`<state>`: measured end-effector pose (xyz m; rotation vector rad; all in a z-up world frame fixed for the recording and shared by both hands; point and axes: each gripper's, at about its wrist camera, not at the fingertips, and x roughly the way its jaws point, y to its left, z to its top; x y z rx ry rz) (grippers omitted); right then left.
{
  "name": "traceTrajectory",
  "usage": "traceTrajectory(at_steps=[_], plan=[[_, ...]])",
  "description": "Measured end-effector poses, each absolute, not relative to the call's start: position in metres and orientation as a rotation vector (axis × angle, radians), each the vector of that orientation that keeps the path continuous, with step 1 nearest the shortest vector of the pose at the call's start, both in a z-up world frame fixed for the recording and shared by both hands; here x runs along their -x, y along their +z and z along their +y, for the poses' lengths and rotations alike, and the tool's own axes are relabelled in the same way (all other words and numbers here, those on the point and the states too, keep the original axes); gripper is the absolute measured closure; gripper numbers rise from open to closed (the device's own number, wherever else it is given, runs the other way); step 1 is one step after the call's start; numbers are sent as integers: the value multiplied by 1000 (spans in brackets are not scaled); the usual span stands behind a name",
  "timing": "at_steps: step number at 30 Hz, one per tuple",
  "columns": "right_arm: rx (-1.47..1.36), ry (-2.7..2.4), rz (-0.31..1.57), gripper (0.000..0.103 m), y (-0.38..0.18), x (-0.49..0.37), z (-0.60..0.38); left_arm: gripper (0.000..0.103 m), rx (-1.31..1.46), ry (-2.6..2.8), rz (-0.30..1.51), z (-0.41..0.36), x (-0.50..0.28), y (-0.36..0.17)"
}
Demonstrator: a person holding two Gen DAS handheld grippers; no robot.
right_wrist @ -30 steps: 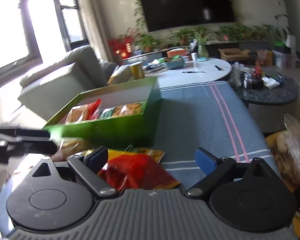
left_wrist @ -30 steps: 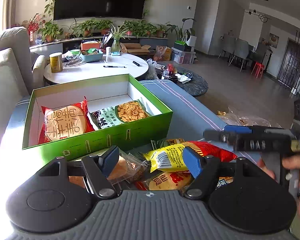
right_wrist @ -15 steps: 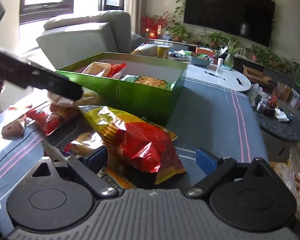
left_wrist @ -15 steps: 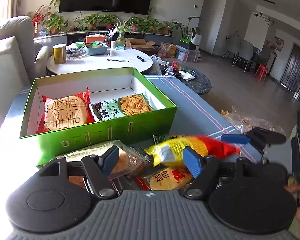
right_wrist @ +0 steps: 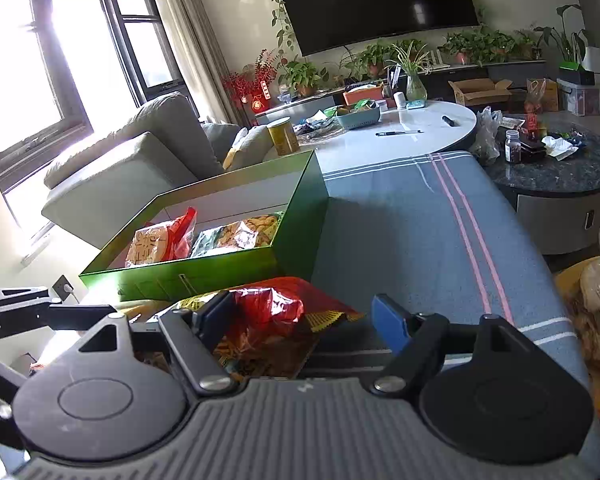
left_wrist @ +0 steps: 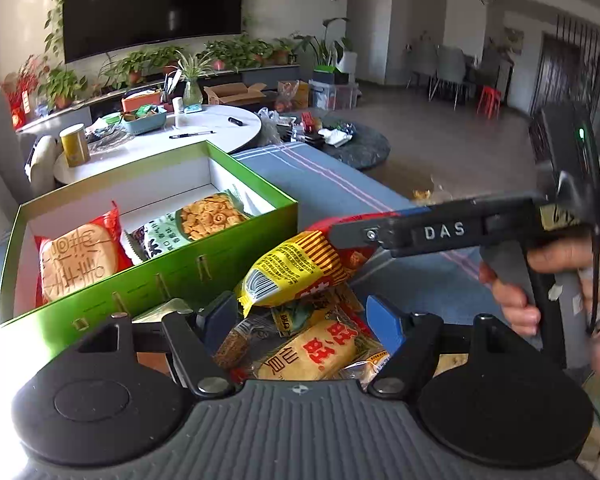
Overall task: Organize snacks
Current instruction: 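Grasp the yellow-and-red chip bag with the right gripper, then lift the yellow-and-red chip bag toward the green box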
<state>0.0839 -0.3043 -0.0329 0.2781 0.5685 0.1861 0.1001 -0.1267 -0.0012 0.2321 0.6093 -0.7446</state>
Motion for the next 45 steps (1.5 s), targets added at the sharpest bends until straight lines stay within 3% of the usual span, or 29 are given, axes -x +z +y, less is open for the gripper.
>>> traceTrajectory(at_steps=[8, 27, 45], plan=[[-304, 194, 577, 25, -35, -88, -306, 34, -376, -658, 627, -160, -115, -20], [-157, 248, 540, 25, -33, -81, -313, 37, -108, -562, 573, -135, -153, -1], [-261, 284, 587, 25, -37, -94, -312, 37, -150, -593, 622, -146, -155, -14]])
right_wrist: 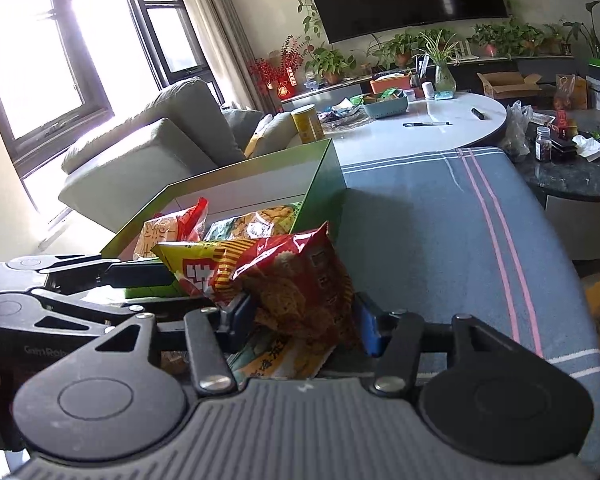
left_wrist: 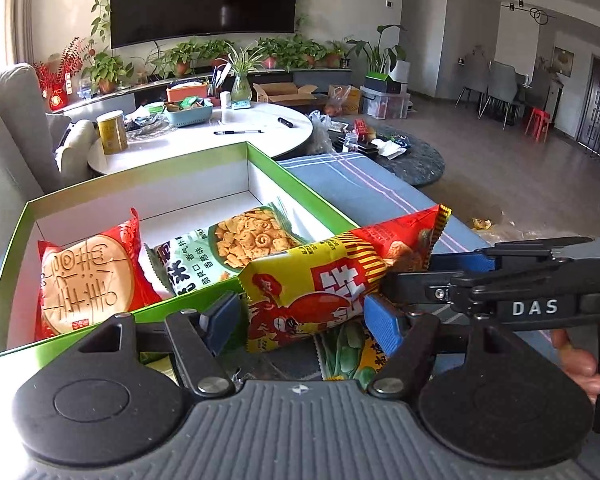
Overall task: Organize snacks
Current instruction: 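Lift the yellow-and-red chip bag toward the green box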
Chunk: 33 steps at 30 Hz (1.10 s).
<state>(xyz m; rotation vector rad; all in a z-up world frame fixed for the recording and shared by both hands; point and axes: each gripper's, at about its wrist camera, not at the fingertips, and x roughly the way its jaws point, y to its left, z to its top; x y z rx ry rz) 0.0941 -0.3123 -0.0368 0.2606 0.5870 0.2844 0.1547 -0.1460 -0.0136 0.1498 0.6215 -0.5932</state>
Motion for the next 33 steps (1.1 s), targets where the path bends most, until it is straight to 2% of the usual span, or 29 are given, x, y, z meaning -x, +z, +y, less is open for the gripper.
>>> traceTrajectory(at_steps=[4, 9, 18, 22, 24, 33], plan=[[-296, 297, 563, 25, -37, -95, -317, 43, -115, -598, 650, -145, -164, -17], [-334, 277, 570, 25, -37, -96, -312, 56, -100, -600, 644, -145, -159, -11], [-333, 271, 470, 25, -3, -73, -311, 55, -109, -637, 546, -140, -138, 22], [-362, 285, 446, 25, 6, -80, -310, 54, -117, -620, 504, -136, -141, 39], [-400, 303, 432, 25, 11, -88, -310, 49, -124, -615, 490, -133, -147, 47], [-434, 347, 431, 25, 24, -135, -299, 48, -187, -564, 456, -129, -186, 62]])
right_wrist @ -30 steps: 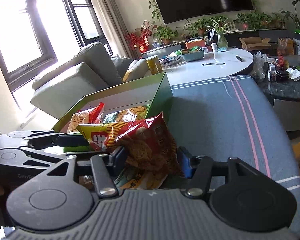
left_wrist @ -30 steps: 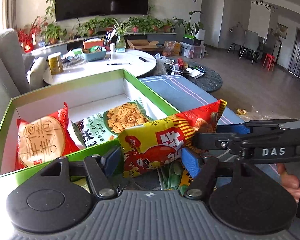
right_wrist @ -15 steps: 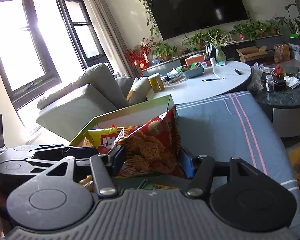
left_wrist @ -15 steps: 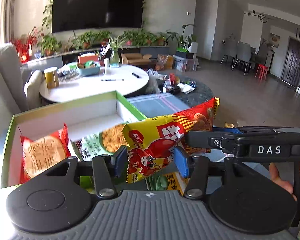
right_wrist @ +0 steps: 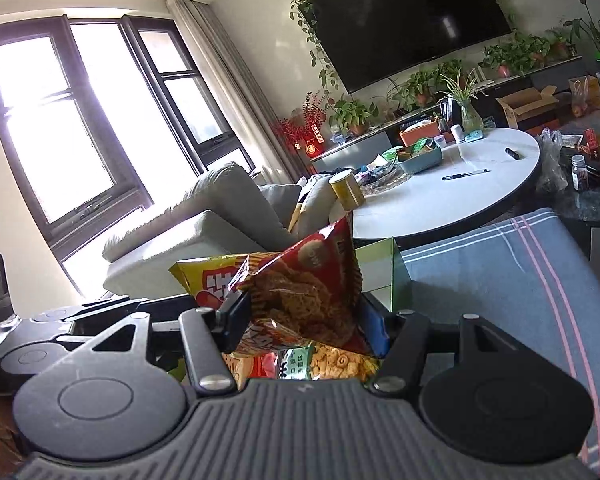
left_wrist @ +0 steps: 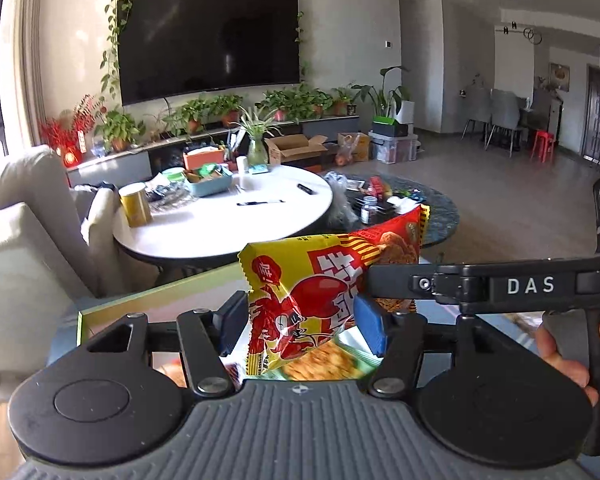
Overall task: Organize snacks
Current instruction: 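Lift the yellow-and-red chip bag toward the green box, then lower the chip bag into the green box and open the right gripper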
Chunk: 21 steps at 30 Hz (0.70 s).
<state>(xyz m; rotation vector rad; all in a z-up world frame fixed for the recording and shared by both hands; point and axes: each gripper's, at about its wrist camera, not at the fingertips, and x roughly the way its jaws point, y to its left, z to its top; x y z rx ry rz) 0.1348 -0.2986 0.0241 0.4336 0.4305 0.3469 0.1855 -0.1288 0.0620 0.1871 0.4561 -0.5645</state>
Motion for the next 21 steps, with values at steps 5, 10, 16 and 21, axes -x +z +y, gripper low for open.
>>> traceTrajectory(at_steps=[5, 10, 16, 21], plan=[[-412, 342, 458, 25, 19, -158, -291, 48, -192, -545, 482, -125, -216, 53], [-413, 335, 495, 25, 6, -178, -289, 48, -139, -546, 530, -117, -249, 35], [-393, 320, 530, 25, -3, -203, -283, 48, -114, -528, 569, -117, -280, 19], [-374, 283, 546, 25, -12, -216, -280, 40, -73, -502, 625, -115, -299, 6]])
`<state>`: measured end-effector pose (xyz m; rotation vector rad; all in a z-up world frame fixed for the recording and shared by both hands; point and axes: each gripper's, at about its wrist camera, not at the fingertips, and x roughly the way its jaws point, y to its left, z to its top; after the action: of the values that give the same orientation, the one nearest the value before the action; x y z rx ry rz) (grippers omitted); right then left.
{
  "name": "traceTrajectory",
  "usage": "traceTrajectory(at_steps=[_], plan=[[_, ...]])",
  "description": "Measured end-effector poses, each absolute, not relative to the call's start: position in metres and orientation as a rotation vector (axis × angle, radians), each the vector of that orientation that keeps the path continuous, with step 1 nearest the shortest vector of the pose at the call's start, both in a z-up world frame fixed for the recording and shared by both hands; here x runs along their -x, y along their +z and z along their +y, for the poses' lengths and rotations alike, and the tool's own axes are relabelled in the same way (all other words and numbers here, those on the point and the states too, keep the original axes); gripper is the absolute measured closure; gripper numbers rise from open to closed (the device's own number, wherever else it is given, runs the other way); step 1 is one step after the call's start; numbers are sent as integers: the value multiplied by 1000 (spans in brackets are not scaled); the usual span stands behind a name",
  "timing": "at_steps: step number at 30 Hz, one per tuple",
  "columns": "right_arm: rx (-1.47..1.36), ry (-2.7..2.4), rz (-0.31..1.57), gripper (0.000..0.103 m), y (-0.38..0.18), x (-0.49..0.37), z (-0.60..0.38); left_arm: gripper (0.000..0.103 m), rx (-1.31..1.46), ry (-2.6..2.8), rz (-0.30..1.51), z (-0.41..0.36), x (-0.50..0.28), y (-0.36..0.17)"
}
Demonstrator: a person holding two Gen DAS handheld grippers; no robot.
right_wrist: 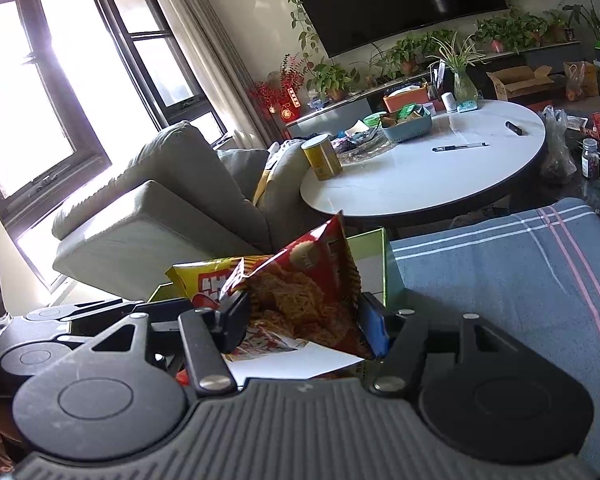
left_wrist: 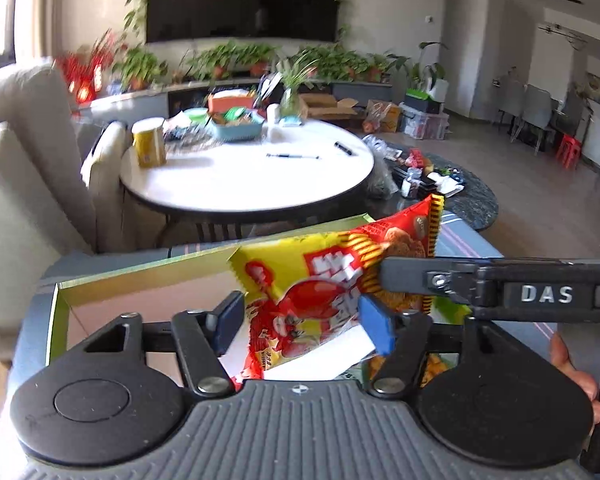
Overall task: Organize snacks
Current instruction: 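Lower the chip bag into the green box and open the right gripper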
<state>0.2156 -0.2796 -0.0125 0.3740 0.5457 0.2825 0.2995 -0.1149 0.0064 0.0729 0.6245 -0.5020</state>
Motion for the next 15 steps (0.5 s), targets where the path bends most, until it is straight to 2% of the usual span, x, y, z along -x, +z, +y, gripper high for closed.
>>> traceTrajectory(at_steps=[5, 15], plan=[[-387, 283, 530, 25, -9, -209, -286, 36, -31, -474, 639, -102, -303, 3], [-335, 271, 490, 25, 8, -175, -280, 32, -21, -442, 558, -81, -272, 35]])
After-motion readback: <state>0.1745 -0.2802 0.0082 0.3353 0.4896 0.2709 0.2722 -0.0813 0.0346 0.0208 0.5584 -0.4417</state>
